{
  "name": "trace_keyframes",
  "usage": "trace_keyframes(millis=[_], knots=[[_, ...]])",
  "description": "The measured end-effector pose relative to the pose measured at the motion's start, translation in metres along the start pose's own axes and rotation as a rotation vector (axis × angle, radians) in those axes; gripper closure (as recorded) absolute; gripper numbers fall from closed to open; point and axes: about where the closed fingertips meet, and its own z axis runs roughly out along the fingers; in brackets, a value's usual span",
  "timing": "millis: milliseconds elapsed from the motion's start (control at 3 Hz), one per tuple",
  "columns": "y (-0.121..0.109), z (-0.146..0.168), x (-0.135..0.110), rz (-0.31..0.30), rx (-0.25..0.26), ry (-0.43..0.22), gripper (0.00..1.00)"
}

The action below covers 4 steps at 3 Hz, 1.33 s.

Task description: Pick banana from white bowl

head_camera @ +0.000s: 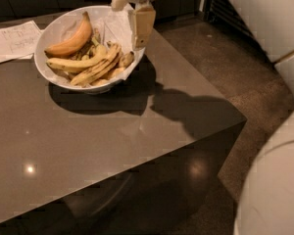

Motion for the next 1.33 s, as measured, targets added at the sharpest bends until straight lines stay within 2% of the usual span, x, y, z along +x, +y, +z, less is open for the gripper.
trace_keyframes(millis=[333, 1000, 1333], knots=[[-0.004, 0.022, -0.005, -0.034, -0.041, 0.005, 0.37], [0.0, 0.065, -0.01, -0.102, -0.128, 0.022, 0.4], [-0.001, 0.079, -0.011, -0.136, -0.155, 0.039, 0.43]])
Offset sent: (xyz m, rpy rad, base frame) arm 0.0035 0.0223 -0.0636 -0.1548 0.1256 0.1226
